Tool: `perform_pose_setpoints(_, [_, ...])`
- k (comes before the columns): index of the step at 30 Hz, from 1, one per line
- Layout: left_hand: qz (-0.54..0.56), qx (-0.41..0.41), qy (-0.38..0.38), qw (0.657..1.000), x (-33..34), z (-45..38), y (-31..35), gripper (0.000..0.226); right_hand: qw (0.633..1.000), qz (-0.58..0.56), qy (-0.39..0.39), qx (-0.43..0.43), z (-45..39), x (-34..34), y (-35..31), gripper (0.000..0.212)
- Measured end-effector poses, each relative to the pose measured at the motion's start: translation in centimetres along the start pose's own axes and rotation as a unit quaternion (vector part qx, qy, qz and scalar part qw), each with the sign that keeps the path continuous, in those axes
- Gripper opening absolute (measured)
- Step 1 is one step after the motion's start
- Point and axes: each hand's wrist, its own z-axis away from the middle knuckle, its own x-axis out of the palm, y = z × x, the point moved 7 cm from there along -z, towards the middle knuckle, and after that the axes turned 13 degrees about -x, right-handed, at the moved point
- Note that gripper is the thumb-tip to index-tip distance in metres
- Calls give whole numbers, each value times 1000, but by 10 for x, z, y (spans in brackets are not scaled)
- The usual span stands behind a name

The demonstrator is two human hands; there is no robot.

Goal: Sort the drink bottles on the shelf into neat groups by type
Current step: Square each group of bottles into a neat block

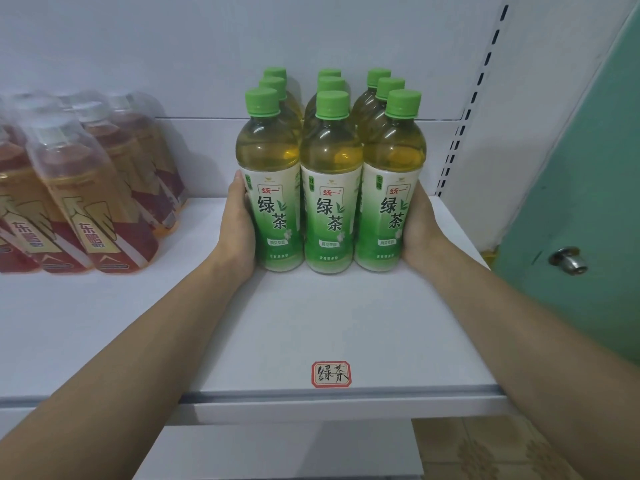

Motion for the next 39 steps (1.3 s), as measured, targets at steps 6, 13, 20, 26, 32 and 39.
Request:
perform_pose_setpoints(6, [-5, 12, 2, 1000, 0, 1, 1, 63, 1000, 15, 26, -9, 0, 0, -1, 61])
perform_pose_setpoints(13, [-9, 17, 0, 1000, -1, 0, 1, 61, 999, 16, 12, -27, 1, 0, -7, 68])
perform_pose_setpoints(20, [-10, 12, -23, 1000, -3, -4, -1, 61, 999, 8, -1, -46, 4, 4, -9, 63])
perform_pose_setpoints(26, [-18, 5, -20, 1000, -1, -5, -3, 66, 998, 27, 21, -43, 6, 1, -10, 59])
perform_pose_setpoints(32, [-23, 10, -34, 999, -3, -10, -3, 66, 998, 29, 25, -43, 7, 0, -9, 63])
perform_pose_setpoints(39, [-16, 24, -113, 993, 2, -4, -2, 73, 992, 90, 53, -77, 14, -3, -17, 66])
